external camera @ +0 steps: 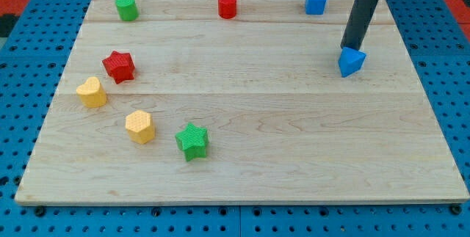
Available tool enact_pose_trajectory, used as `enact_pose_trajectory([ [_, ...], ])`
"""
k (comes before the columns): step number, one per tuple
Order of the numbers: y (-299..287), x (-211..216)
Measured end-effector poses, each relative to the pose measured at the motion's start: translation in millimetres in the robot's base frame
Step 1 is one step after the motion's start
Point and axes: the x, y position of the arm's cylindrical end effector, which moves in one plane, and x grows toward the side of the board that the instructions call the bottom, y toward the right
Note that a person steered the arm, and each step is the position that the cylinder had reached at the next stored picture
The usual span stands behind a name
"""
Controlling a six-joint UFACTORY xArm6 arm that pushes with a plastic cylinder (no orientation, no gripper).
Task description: Slide the heart to the bottom right side of the board
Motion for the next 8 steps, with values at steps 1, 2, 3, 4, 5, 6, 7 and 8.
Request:
enact_pose_trajectory([
  [1,-21.0,2.5],
  [2,-88.5,-5.6],
  [3,-158.7,-3.6],
  [4,-177.1,29.7],
  [5,-211.0,73.8],
  [6,-231.4,120.2],
  [7,-307.5,104.4],
  [8,-336.4,74.9],
])
